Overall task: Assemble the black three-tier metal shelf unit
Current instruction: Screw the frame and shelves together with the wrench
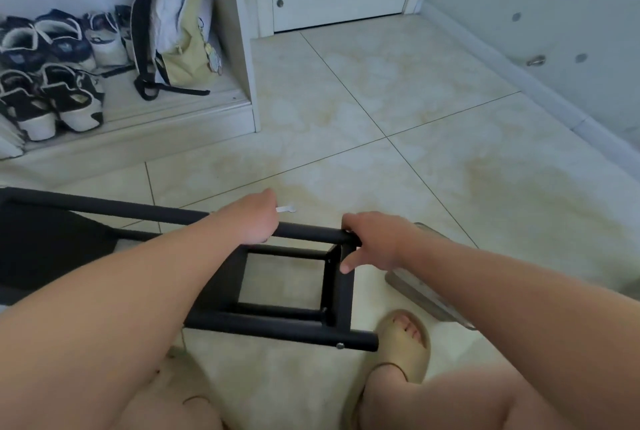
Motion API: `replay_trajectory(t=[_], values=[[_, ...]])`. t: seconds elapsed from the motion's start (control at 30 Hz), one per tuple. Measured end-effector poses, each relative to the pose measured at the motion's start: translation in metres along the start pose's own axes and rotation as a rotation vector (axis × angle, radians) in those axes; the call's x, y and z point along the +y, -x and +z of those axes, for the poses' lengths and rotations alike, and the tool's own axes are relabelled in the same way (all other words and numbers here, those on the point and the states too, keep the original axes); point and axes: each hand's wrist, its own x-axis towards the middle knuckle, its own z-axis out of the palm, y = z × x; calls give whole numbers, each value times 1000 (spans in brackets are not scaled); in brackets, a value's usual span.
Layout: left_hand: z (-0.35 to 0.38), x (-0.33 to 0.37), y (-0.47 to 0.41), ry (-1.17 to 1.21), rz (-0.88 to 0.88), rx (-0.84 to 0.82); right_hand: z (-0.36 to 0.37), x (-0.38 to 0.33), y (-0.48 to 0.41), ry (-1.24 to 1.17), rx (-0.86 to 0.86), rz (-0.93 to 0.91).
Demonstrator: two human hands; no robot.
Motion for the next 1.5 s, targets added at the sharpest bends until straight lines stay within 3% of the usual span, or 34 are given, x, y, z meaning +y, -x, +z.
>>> replay_trajectory(t=[0.27, 0.33, 0.6, 0.73, 0.93, 1.3, 1.5], values=[[-19, -6, -16, 70, -35, 151, -19, -3, -44, 218, 244, -82], [-4, -16, -24, 124, -39, 106, -11, 2, -61, 216, 256, -102], [63, -54, -63, 210, -136, -39, 49, 14, -126, 140, 148, -154], [90, -65, -73, 144, -158, -142, 73, 17, -141, 87, 48, -174], [99, -70, -81, 123, -167, -151, 84, 21, -141, 35, 38, -175], [80, -67, -52, -47, -150, -320, 70, 13, -136, 309, -40, -231], [86, -76, -75, 59, -136, -346, 74, 14, -158, 411, -64, -308]])
